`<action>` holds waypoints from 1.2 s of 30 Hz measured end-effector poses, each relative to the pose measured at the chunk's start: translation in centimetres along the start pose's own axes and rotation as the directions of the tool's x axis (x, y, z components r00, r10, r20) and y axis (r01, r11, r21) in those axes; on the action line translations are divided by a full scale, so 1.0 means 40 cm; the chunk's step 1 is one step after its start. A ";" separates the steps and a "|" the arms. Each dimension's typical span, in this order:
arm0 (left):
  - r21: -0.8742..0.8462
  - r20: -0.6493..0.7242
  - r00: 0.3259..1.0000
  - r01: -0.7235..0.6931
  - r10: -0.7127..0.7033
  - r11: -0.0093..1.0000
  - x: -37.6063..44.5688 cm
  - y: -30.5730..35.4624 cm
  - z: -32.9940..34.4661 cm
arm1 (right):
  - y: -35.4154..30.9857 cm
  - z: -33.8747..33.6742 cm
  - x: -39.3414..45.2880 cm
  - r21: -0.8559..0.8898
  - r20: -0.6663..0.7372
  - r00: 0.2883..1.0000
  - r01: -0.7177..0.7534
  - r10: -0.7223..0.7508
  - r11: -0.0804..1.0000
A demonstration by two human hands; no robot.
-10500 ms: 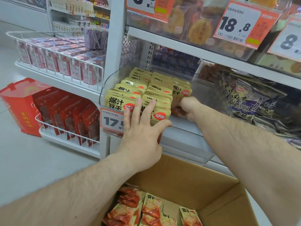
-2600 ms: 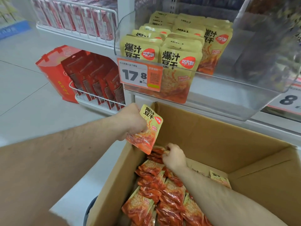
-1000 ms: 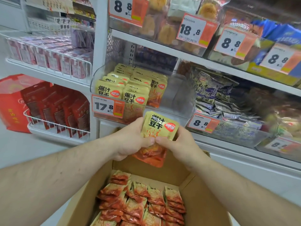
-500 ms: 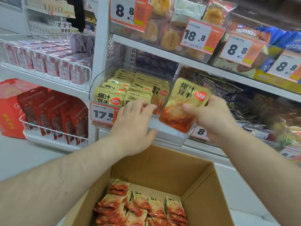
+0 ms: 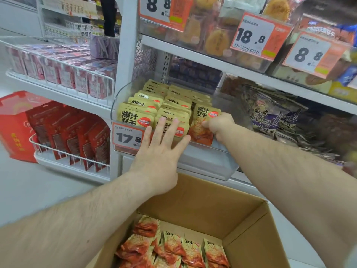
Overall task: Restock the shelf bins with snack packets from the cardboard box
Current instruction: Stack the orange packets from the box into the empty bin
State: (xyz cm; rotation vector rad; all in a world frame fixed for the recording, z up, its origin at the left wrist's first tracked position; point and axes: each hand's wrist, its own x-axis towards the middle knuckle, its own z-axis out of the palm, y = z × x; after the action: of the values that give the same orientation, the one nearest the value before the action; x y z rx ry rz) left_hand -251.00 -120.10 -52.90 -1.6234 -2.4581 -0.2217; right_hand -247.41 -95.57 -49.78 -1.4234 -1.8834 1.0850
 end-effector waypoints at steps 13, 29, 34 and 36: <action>-0.029 -0.022 1.000 -0.003 0.002 1.000 0.006 0.003 0.013 | -0.018 0.049 0.015 -0.164 -0.079 0.995 0.048 -0.061 0.985; -0.265 -0.528 0.823 -0.395 0.210 0.880 -0.012 -0.002 0.016 | -0.049 -0.013 -0.092 -0.335 0.091 0.990 0.132 -0.108 0.933; -0.544 0.215 0.957 -0.049 0.196 0.837 -0.046 -0.009 0.027 | -0.016 -0.048 -0.328 -0.533 0.014 0.547 0.712 -0.837 0.457; -0.489 0.379 0.904 0.016 0.197 0.872 -0.050 -0.024 0.054 | 0.060 -0.035 -0.424 -0.404 0.044 0.368 0.857 -0.929 0.320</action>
State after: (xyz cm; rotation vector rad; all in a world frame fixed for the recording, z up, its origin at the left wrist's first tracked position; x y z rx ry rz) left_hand -251.28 -121.75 -55.50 -2.1893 -2.7840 -0.5692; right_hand -239.97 -111.05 -50.23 -0.3213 -2.2716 -0.0094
